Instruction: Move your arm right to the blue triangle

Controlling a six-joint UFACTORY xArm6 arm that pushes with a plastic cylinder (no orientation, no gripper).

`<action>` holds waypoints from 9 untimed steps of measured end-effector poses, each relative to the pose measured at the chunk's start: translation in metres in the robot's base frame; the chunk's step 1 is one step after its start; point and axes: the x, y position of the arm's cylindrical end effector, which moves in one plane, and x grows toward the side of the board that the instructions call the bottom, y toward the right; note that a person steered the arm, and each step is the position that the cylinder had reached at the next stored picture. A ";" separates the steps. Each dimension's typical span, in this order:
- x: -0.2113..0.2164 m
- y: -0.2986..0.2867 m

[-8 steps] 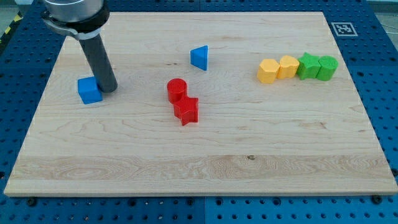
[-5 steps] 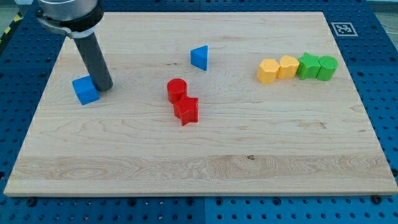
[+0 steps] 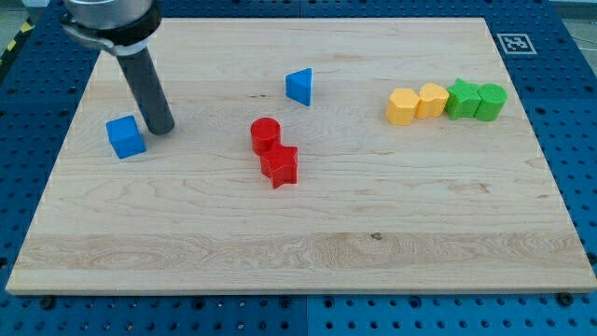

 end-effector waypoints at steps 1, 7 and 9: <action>-0.003 0.017; -0.009 0.125; -0.009 0.200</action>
